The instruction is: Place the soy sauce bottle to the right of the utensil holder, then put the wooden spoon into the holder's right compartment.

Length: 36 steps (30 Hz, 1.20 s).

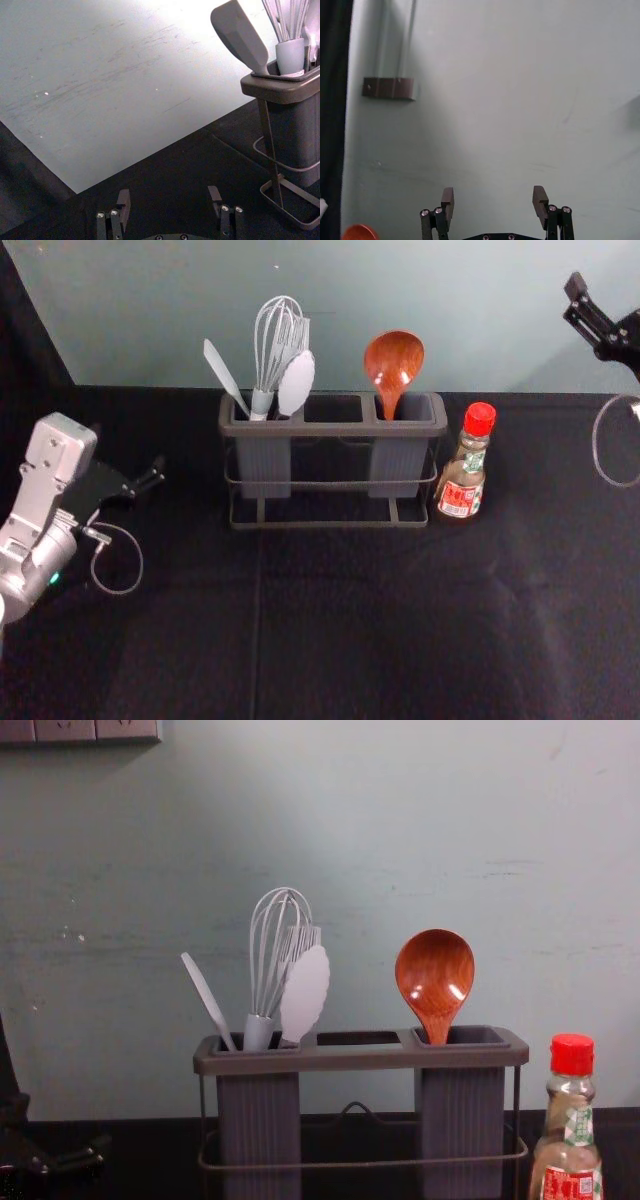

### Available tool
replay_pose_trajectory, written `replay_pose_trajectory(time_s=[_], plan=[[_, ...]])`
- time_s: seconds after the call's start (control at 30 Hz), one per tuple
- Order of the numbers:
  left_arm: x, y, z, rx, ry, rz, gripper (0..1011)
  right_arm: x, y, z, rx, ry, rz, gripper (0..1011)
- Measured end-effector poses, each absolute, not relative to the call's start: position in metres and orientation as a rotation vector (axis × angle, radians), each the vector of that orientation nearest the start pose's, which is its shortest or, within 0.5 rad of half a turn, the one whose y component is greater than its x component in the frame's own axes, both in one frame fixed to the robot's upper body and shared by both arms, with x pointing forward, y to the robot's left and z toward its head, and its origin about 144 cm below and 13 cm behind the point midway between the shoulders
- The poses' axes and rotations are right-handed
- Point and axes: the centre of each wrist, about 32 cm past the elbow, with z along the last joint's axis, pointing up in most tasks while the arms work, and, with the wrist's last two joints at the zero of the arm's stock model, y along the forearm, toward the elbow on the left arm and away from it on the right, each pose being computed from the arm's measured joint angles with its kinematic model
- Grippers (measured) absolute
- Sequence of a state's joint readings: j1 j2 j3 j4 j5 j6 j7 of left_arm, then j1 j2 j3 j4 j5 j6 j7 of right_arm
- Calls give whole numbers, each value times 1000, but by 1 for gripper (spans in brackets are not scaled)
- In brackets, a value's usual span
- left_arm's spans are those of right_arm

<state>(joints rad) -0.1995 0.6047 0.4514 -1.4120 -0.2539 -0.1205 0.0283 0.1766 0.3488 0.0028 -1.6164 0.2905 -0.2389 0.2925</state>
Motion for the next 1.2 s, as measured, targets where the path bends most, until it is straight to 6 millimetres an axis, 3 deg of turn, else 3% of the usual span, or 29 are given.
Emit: replay_pose_trajectory(time_s=[0.5, 0.93, 1.2], plan=[[489, 310, 1140, 304, -285, 1248, 1011, 487, -347, 1208, 70, -396, -1337, 1004], [489, 310, 1140, 304, -285, 1248, 1011, 480, -346, 1177, -67, -265, -1348, 1004], [489, 310, 1140, 304, -285, 1248, 1011, 481, -340, 1173, -142, -223, -1330, 1004]])
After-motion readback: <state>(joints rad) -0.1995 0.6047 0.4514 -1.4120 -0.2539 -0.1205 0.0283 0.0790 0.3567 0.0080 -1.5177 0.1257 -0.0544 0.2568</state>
